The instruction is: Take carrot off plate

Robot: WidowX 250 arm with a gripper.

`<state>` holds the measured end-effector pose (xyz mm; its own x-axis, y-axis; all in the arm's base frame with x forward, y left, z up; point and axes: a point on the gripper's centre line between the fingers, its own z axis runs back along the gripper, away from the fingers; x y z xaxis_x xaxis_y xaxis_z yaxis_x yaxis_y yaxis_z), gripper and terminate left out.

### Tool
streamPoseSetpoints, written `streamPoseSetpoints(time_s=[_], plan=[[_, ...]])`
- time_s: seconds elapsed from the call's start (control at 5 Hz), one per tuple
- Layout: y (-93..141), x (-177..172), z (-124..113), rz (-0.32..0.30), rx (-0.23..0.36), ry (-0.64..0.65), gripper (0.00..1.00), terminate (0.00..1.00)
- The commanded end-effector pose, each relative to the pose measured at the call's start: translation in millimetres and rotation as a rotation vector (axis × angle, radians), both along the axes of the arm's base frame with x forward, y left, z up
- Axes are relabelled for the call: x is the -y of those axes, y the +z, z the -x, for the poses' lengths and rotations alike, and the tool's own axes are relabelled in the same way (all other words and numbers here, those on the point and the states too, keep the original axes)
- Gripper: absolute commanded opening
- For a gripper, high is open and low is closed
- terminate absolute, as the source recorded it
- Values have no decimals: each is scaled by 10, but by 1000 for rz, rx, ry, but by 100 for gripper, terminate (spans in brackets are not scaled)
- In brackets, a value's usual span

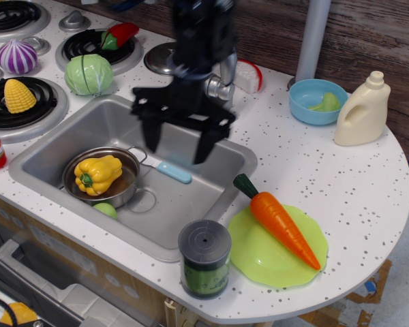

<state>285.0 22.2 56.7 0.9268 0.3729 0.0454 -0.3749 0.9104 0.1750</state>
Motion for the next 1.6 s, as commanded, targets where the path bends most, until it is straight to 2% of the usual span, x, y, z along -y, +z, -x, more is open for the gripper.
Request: streamPoseSetpoints(time_s=[0.0, 0.2, 0.4, 0.6, 1.0, 1.4], plan=[[382, 506, -164, 73, 43, 264, 100, 0], [445, 835, -243, 128, 42, 458, 100, 0], [405, 1031, -232, 178, 41, 593, 100, 0], [164, 1155, -112, 151, 110, 662, 100, 0], [-162, 1142, 22, 171, 154, 692, 100, 0], [-312, 1203, 57, 156, 200, 683, 100, 0]])
